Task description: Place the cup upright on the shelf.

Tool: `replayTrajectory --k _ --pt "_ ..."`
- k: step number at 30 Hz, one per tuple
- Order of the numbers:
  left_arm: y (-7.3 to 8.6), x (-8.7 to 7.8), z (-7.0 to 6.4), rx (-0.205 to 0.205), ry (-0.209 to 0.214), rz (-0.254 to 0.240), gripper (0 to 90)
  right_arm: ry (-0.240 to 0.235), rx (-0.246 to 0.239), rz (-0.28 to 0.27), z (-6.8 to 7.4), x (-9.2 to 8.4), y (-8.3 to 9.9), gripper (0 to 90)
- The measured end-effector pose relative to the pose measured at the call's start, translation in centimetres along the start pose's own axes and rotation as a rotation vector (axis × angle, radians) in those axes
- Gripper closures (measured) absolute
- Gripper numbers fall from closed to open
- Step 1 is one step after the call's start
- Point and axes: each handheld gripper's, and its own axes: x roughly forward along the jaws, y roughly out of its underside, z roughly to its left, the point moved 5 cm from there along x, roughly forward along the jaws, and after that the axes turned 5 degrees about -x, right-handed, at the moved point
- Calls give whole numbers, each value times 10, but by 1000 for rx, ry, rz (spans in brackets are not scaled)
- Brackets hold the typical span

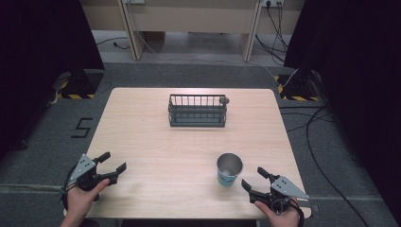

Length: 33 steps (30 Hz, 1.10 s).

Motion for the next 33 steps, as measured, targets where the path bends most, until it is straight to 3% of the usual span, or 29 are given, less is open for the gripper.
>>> replayTrajectory --k 10,21,33 --pt "0 1 -1 24 -4 7 148 -49 -5 5 9 3 -2 185" --pt "2 2 -2 21 6 20 147 -94 -13 14 16 11 -5 176" --pt "2 3 -3 22 9 24 146 -124 -35 42 24 35 -7 157"
